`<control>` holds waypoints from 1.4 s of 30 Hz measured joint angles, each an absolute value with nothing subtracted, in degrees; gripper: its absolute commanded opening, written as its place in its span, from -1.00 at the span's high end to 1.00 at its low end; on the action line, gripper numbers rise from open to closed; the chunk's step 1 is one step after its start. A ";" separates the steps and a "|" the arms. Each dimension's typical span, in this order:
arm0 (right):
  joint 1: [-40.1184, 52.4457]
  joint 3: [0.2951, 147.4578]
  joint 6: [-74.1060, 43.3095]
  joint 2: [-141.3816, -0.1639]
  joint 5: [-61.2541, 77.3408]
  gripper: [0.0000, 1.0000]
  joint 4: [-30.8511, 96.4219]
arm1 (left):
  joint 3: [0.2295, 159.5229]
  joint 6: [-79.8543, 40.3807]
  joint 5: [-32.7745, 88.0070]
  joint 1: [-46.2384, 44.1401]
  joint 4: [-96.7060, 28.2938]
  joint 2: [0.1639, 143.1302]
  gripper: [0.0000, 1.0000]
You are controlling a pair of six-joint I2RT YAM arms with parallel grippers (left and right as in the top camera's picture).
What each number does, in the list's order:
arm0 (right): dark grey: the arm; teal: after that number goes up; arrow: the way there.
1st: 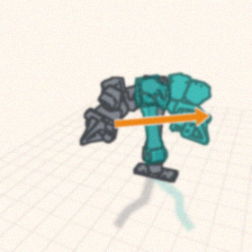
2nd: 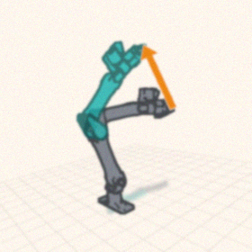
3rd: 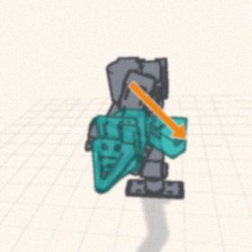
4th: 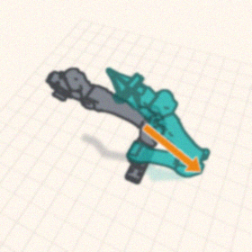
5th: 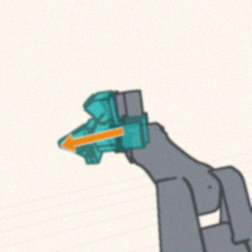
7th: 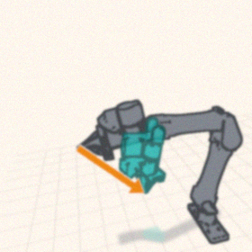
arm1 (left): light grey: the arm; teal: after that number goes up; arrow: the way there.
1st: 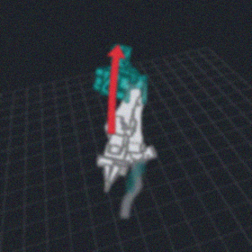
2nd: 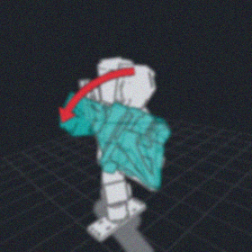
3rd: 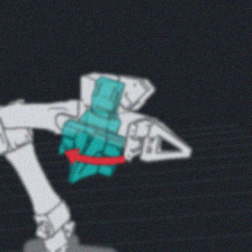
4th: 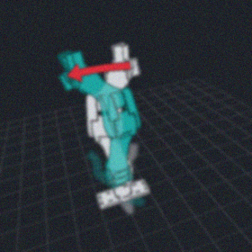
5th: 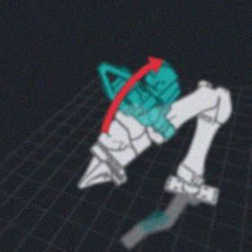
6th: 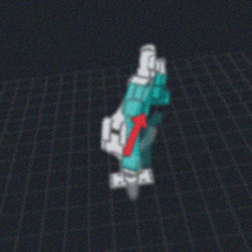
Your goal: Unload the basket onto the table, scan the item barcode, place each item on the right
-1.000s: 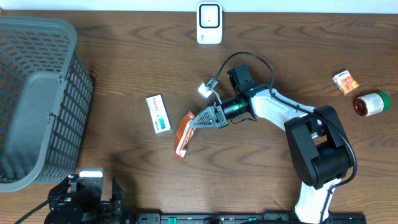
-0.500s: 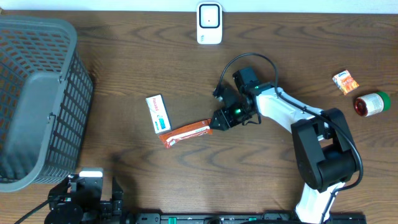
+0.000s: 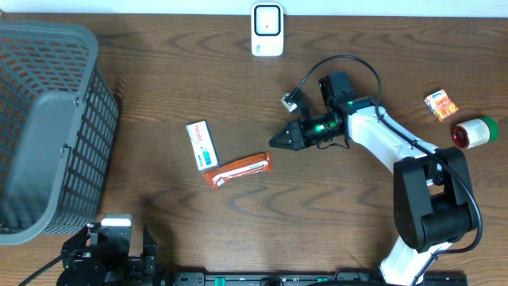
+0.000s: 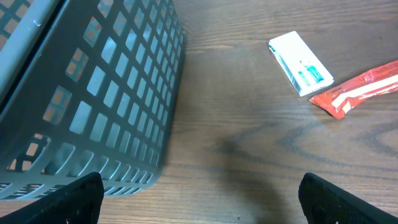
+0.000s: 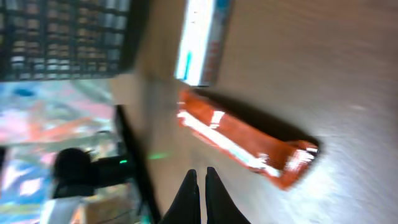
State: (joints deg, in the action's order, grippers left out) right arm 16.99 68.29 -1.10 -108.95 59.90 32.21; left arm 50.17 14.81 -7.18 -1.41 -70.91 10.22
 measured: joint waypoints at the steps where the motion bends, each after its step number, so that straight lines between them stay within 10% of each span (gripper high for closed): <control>1: 17.17 68.29 -1.30 -109.03 61.10 0.98 31.79 | 50.17 14.81 -7.18 -1.41 -70.91 10.22 -0.98; 28: 25.32 70.43 -10.24 -119.37 41.25 0.97 37.67 | 50.17 14.81 -7.18 -1.41 -70.89 10.22 -0.99; 29: 25.32 70.30 -10.04 -118.10 38.70 0.81 38.63 | 50.17 14.81 -7.18 -1.41 -70.91 10.22 -0.98; 31: 25.30 69.80 -10.00 -114.85 35.46 -0.32 40.71 | 50.17 14.81 -7.16 -1.41 -70.89 10.22 -0.98; 33: 25.32 69.56 -11.84 -108.77 33.34 -0.99 42.83 | 50.17 14.81 -7.18 -1.41 -70.87 10.22 -0.98; 42: 30.04 69.60 -27.03 -91.77 30.59 -0.99 40.47 | 50.17 14.81 -7.18 -1.41 -70.91 10.22 -0.98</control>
State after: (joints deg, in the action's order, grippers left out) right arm 30.04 69.60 -27.03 -91.77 30.59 40.47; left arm 50.17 14.81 -7.18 -1.41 -70.91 10.22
